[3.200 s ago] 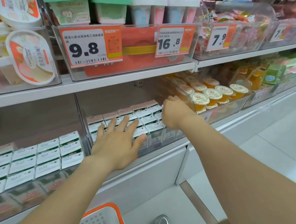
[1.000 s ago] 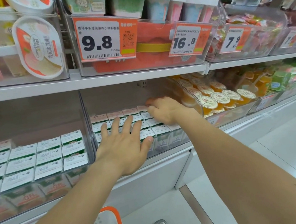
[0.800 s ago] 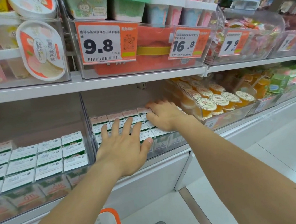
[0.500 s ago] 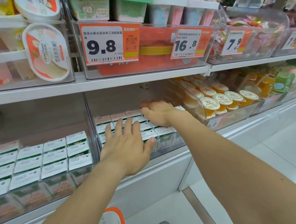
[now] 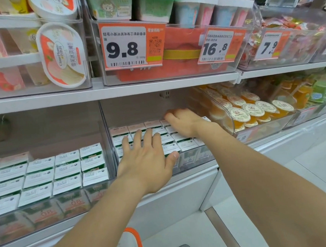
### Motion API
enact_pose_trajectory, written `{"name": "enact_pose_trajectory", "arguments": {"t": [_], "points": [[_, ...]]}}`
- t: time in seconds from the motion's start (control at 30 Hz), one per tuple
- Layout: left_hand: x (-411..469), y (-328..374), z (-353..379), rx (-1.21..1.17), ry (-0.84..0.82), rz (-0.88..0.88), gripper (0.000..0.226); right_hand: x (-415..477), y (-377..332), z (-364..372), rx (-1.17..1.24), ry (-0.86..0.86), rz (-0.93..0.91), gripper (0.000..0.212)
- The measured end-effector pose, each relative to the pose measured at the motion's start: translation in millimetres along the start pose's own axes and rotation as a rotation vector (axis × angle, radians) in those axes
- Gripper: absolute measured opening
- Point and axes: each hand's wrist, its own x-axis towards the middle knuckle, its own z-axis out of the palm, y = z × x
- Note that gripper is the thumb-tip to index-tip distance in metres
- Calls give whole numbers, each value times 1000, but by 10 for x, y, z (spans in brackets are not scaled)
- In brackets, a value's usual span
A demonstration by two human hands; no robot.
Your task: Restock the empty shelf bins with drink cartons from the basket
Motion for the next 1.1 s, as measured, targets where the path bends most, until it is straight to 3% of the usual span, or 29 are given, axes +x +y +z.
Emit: {"name": "enact_pose_trajectory", "arguments": {"t": [0.23,0.43,0.67,0.73,0.9,1.03,1.1], "points": [[5,-22,-5,-142,53,-8,71,-281,133,42,-7,243,-170,48],[-390,0,-136,78,377,50,47,-541,-167,313,-129,88,-395,54],[-756,-329,-4,299,258,66,54,-597,-396,230,-189,-99,-309,51],[-752,-387,30,317,235,92,49,-597,-419,234,-193,-100,-257,52],[-752,-501,9,312,274,185,51,-575,-568,298,-262,118,-266,46],[-839,-641,-94,275,335,237,40,-564,-742,329,-198,-36,-268,66],[-904,-745,-157,236,349,249,40,-546,-750,337,-196,-41,-281,62]]}}
